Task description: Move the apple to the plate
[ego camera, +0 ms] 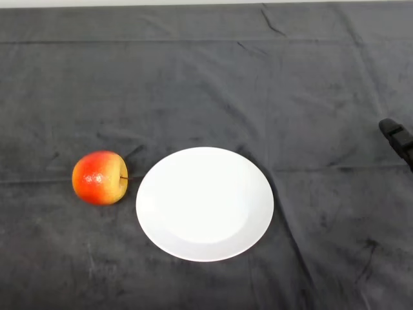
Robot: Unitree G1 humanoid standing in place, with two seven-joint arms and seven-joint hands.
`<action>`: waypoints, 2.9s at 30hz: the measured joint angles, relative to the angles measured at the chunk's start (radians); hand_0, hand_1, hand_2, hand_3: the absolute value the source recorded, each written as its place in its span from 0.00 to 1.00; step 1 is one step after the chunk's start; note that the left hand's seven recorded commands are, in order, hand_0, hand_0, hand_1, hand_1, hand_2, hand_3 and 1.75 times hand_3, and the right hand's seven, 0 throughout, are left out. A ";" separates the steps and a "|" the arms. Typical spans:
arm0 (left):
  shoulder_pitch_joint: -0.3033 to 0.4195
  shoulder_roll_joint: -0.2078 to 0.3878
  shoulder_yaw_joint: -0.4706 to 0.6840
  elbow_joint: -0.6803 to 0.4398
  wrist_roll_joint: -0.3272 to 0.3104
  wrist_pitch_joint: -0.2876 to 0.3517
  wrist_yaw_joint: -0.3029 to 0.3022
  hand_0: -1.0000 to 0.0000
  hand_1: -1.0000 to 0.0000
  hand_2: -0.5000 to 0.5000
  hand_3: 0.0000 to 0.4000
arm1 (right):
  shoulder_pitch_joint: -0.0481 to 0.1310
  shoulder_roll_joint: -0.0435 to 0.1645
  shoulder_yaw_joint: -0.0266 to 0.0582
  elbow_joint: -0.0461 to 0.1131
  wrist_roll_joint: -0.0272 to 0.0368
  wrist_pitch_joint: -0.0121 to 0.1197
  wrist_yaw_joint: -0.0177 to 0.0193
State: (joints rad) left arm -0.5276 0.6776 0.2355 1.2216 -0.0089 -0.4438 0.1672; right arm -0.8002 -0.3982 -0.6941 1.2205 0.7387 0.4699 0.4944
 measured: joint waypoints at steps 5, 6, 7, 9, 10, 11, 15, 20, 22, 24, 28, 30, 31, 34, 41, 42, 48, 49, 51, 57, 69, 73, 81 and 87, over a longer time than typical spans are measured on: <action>-0.018 -0.001 -0.032 -0.015 0.025 -0.007 -0.055 1.00 1.00 0.50 0.00 | 0.000 0.001 -0.0003 0.000 -0.0001 0.000 0.0000; -0.018 -0.001 -0.033 -0.023 0.031 -0.007 -0.065 1.00 1.00 0.50 0.00 | 0.000 0.001 -0.0005 0.000 -0.0001 0.000 0.0000; -0.018 -0.001 -0.035 -0.032 0.035 -0.007 -0.074 1.00 1.00 0.50 0.00 | 0.000 0.001 -0.0012 0.000 -0.0001 0.000 0.0000; -0.019 -0.001 -0.053 -0.047 0.038 -0.014 -0.091 1.00 1.00 0.50 0.00 | 0.000 0.001 -0.0022 0.000 -0.0001 0.000 0.0000; -0.019 -0.001 -0.062 -0.052 0.039 -0.017 -0.101 1.00 1.00 0.50 0.00 | 0.000 0.001 -0.0025 0.000 -0.0001 0.000 0.0000; -0.019 -0.003 -0.067 -0.059 0.040 -0.018 -0.109 1.00 1.00 0.50 0.00 | 0.000 0.001 -0.0027 0.000 -0.0001 0.000 0.0000; -0.019 -0.033 -0.071 -0.084 0.045 -0.026 -0.126 1.00 1.00 0.50 0.00 | 0.000 0.001 -0.0090 0.000 -0.0002 0.000 0.0001; -0.019 -0.070 -0.084 -0.086 0.055 -0.028 -0.146 1.00 1.00 0.50 0.00 | 0.000 0.001 -0.0092 0.000 -0.0003 0.000 0.0001; -0.019 -0.079 -0.108 -0.101 0.058 -0.028 -0.157 1.00 1.00 0.50 0.00 | 0.000 0.001 -0.0094 0.000 -0.0003 0.000 0.0001; -0.019 -0.097 -0.113 -0.130 0.060 -0.029 -0.162 1.00 1.00 0.50 0.00 | 0.000 0.002 -0.0093 0.000 -0.0003 0.001 0.0001; -0.019 -0.115 -0.124 -0.161 0.062 -0.029 -0.169 1.00 1.00 0.50 0.00 | 0.000 0.003 -0.0094 0.000 -0.0003 0.001 0.0001; -0.019 -0.117 -0.146 -0.163 0.063 -0.029 -0.177 1.00 1.00 0.50 0.00 | 0.000 0.003 -0.0095 0.000 -0.0004 0.001 0.0001; -0.019 -0.122 -0.150 -0.164 0.064 -0.029 -0.178 1.00 1.00 0.50 0.00 | 0.000 0.003 -0.0095 0.000 -0.0004 0.001 0.0001; -0.018 -0.146 -0.152 -0.181 0.075 -0.023 -0.182 1.00 1.00 0.50 0.00 | 0.000 0.003 -0.0096 0.000 -0.0004 0.001 0.0001; -0.019 -0.186 -0.190 -0.252 0.093 -0.010 -0.196 1.00 1.00 0.50 0.00 | 0.000 0.003 -0.0096 0.000 -0.0004 0.001 0.0001; -0.018 -0.196 -0.191 -0.261 0.095 -0.003 -0.196 1.00 1.00 0.50 0.00 | 0.000 0.003 -0.0096 0.000 -0.0004 0.001 0.0001; -0.018 -0.253 -0.230 -0.274 0.121 0.004 -0.194 1.00 1.00 0.50 0.00 | 0.000 0.003 -0.0096 0.000 -0.0005 0.001 0.0001; -0.018 -0.263 -0.231 -0.274 0.126 0.006 -0.194 1.00 1.00 0.50 0.00 | 0.000 0.004 -0.0096 0.000 -0.0005 0.001 0.0001; -0.018 -0.278 -0.237 -0.274 0.128 0.013 -0.195 1.00 1.00 0.50 0.00 | 0.000 0.004 -0.0096 0.000 -0.0005 0.001 0.0000; -0.018 -0.288 -0.268 -0.274 0.130 0.013 -0.217 0.39 1.00 0.20 0.61 | 0.000 0.004 -0.0097 0.000 -0.0005 0.001 0.0000; -0.018 -0.288 -0.272 -0.274 0.133 0.013 -0.240 0.00 0.00 0.50 1.00 | 0.000 0.004 -0.0097 0.000 -0.0006 0.001 0.0000; -0.018 -0.288 -0.271 -0.278 0.134 0.016 -0.240 0.00 0.00 0.50 1.00 | 0.000 0.004 -0.0097 0.000 -0.0006 0.001 0.0001; -0.004 -0.283 -0.269 -0.490 0.134 0.077 -0.228 0.00 0.00 0.50 1.00 | 0.000 0.004 -0.0097 0.000 -0.0006 0.001 0.0000; 0.030 -0.280 -0.268 -0.687 0.135 0.105 -0.191 0.00 0.00 0.50 1.00 | 0.000 0.004 -0.0097 0.000 -0.0007 0.001 0.0000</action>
State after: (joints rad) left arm -0.4977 0.3973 -0.0320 0.5349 0.1258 -0.3390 -0.0241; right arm -0.8002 -0.3940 -0.7037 1.2204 0.7380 0.4707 0.4944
